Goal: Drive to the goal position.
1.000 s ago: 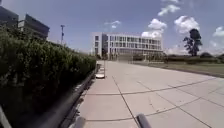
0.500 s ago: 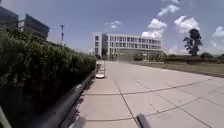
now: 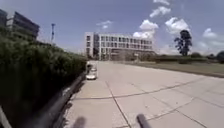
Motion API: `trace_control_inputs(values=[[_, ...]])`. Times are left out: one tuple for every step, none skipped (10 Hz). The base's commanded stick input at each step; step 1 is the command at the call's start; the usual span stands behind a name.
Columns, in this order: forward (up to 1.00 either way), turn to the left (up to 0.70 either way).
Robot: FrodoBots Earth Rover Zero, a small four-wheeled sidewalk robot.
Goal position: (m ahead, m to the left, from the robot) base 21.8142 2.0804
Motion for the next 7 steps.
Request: trace_control_inputs(values=[[0.7, 0.0], [0.7, 0.0], [0.7, 0.0], [0.7, 0.0], [0.7, 0.0], [0.7, 0.0], [0.7, 0.0]])
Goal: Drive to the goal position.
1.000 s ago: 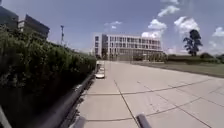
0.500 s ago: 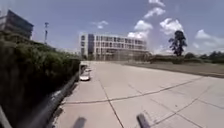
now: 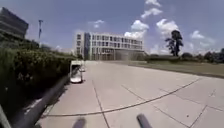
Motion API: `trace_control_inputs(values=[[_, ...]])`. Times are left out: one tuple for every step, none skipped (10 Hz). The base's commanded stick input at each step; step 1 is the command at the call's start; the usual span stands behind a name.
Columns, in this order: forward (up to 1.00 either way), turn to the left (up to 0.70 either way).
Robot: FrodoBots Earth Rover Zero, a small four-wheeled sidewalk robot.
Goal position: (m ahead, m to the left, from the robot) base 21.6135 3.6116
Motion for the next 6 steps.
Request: trace_control_inputs(values=[[0.7, 0.0], [0.7, 0.0], [0.7, 0.0], [0.7, 0.0], [0.7, 0.0], [0.7, 0.0]])
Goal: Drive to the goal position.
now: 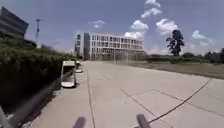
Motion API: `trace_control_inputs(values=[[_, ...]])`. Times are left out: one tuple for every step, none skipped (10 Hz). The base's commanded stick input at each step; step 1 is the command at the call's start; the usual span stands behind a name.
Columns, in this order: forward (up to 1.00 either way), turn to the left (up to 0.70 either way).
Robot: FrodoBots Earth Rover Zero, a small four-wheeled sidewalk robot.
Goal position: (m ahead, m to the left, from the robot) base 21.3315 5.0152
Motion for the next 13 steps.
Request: trace_control_inputs(values=[[0.7, 0.0], [0.7, 0.0], [0.7, 0.0], [0.7, -0.09], [0.7, -0.19], [0.7, -0.27], [0.7, -0.27], [0.7, -0.27], [0.7, -0.26], [0.7, 0.0], [0.7, 0.0], [0.7, 0.0], [0.7, 0.0]])
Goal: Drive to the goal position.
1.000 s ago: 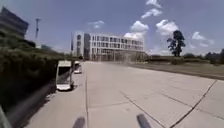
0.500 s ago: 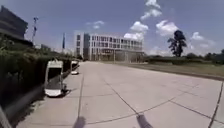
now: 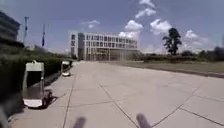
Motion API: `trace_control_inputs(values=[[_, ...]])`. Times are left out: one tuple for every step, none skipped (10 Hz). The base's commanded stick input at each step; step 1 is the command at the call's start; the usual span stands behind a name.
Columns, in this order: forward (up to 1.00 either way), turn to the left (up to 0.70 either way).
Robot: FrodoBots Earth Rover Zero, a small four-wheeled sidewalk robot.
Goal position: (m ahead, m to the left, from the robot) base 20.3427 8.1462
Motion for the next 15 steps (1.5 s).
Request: trace_control_inputs(values=[[0.7, 0.0], [0.7, 0.0], [0.7, 0.0], [0.7, 0.0], [0.7, 0.0], [0.7, 0.0], [0.7, 0.0], [0.7, 0.0], [0.7, 0.0], [0.7, 0.06], [0.7, 0.27], [0.7, 0.27], [0.7, 0.27], [0.7, 0.27], [0.7, 0.18]])
